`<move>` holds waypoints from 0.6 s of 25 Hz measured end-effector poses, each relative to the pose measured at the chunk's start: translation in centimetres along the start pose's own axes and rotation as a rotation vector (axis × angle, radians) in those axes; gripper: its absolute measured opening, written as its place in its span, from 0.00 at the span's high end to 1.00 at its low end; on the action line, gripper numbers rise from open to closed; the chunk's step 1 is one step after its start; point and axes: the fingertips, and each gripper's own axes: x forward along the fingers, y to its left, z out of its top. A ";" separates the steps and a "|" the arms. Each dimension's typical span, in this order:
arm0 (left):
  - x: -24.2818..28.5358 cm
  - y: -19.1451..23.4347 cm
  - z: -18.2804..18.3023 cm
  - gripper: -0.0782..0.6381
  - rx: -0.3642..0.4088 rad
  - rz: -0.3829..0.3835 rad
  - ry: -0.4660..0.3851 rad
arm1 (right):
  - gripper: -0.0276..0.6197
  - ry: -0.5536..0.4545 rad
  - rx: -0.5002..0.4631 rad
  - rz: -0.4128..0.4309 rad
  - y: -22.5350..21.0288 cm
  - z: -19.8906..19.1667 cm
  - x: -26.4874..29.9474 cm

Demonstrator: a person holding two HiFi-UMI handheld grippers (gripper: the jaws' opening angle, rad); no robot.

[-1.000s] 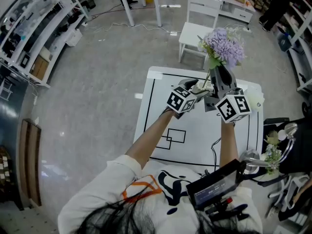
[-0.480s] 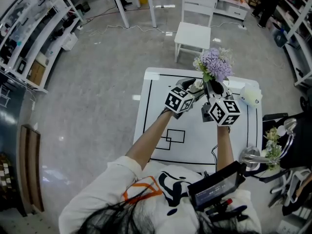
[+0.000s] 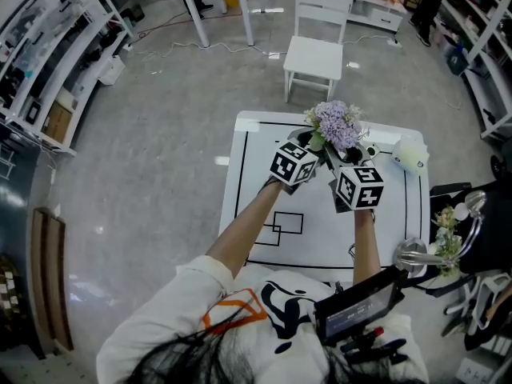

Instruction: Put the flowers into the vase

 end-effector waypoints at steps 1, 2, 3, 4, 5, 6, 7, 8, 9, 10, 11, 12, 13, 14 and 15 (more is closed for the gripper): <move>0.0 0.0 0.0 0.49 -0.001 -0.001 -0.002 | 0.64 0.008 0.018 -0.005 -0.1 -0.1 -0.2; 0.0 0.0 0.0 0.49 -0.001 -0.002 -0.003 | 0.64 0.016 0.037 -0.007 -0.2 -0.3 -0.5; 0.0 0.0 0.0 0.49 -0.002 -0.004 -0.004 | 0.64 0.020 0.059 -0.006 -0.2 -0.5 -0.7; 0.0 0.0 0.0 0.49 -0.003 -0.005 -0.005 | 0.64 0.019 0.084 -0.005 -0.1 -0.6 -1.0; 0.0 0.1 0.1 0.49 -0.003 -0.006 -0.006 | 0.64 0.013 0.109 -0.003 -0.1 -0.8 -1.3; 0.0 0.0 0.1 0.49 -0.003 -0.008 -0.007 | 0.64 0.004 0.136 -0.002 -0.1 -0.9 -1.6; 0.0 0.0 0.1 0.49 -0.002 -0.010 -0.008 | 0.64 -0.006 0.164 -0.001 -0.1 -1.0 -1.9; 0.0 0.0 0.1 0.49 -0.001 -0.013 -0.009 | 0.64 -0.016 0.191 0.001 -0.1 -1.1 -2.2; 0.0 0.0 0.1 0.49 0.001 -0.016 -0.011 | 0.64 -0.023 0.216 0.003 -0.2 -1.3 -2.4; 0.0 0.0 0.1 0.49 0.004 -0.019 -0.013 | 0.64 -0.027 0.236 0.004 -0.2 -1.4 -2.6; 0.0 0.0 0.2 0.49 0.007 -0.022 -0.016 | 0.64 -0.029 0.249 0.004 -0.3 -1.6 -2.8; 0.1 0.0 0.2 0.49 0.010 -0.025 -0.019 | 0.64 -0.029 0.256 0.002 -0.4 -1.8 -3.0; 0.1 -0.1 0.3 0.49 0.014 -0.027 -0.021 | 0.64 -0.027 0.261 0.000 -0.4 -1.9 -3.2; 0.1 -0.1 0.3 0.49 0.020 -0.026 -0.021 | 0.64 -0.026 0.266 -0.003 -0.5 -2.1 -3.4; 0.1 -0.1 0.2 0.49 0.029 -0.023 -0.019 | 0.64 -0.026 0.273 -0.004 -0.5 -2.3 -3.5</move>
